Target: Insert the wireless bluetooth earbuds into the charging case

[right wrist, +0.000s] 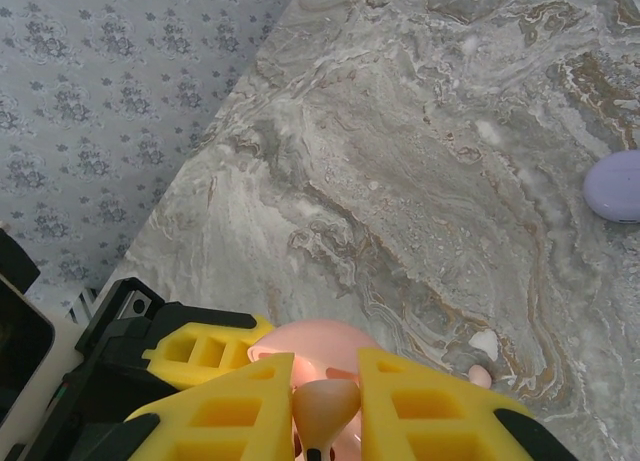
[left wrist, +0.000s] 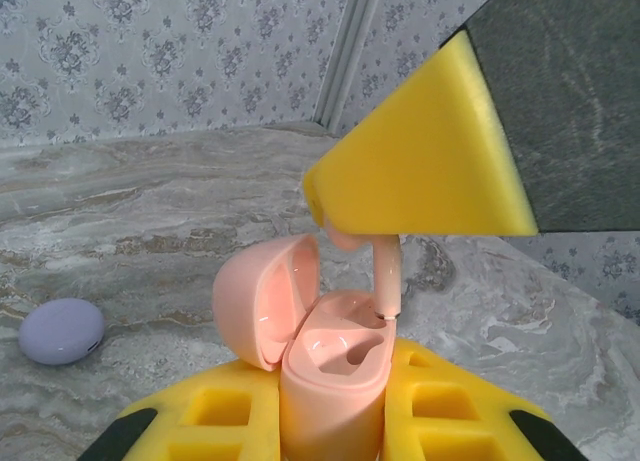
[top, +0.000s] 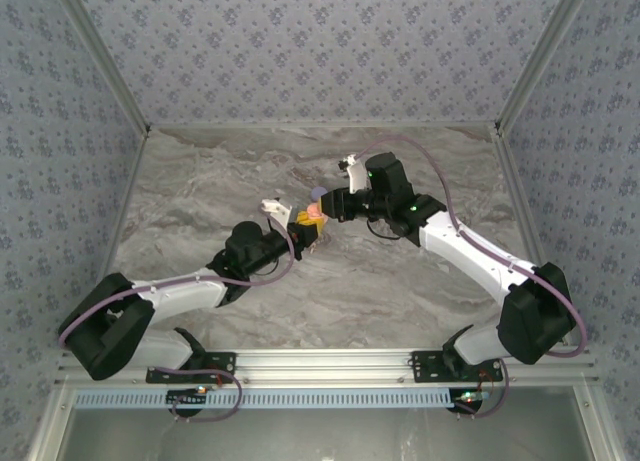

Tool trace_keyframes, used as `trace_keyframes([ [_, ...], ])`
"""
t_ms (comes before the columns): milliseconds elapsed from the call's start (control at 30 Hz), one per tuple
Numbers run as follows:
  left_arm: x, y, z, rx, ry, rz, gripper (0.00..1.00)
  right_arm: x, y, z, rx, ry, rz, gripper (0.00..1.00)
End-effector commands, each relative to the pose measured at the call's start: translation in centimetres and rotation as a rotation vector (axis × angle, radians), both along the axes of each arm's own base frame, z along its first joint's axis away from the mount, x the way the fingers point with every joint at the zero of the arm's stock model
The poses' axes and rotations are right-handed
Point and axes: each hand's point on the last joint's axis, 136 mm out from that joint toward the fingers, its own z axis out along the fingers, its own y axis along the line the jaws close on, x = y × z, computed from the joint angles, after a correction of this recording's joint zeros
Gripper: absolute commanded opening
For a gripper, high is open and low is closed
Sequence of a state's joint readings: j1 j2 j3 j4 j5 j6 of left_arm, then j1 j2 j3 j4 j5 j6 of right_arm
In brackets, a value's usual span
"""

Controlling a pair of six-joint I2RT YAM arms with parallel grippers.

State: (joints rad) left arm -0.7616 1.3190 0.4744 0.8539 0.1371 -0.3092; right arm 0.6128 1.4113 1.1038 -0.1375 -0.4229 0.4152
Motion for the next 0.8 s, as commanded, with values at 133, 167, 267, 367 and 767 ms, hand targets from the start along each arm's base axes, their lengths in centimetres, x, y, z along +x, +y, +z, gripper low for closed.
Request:
trace_keyframes([
  [133,0.3,-0.8,1.8,-0.04,-0.019,-0.008,0.19,0.0,0.3,1.1,0.014,-0.028,-0.005,0.22],
  [167,0.3,-0.8,1.9,-0.041,-0.017,-0.008,0.19,0.0,0.3,1.1,0.011,-0.028,-0.006,0.22],
  [267,0.4,-0.8,1.7,-0.043,-0.007,-0.002,0.19,0.0,0.3,1.0,0.008,-0.028,-0.007,0.22],
  [367,0.6,-0.8,1.7,-0.053,0.004,0.005,0.19,-0.1,0.4,0.8,-0.001,-0.028,-0.007,0.22],
  [767,0.7,-0.5,2.1,-0.083,0.022,0.023,0.19,-0.1,0.2,-0.3,-0.041,-0.029,-0.021,0.22],
])
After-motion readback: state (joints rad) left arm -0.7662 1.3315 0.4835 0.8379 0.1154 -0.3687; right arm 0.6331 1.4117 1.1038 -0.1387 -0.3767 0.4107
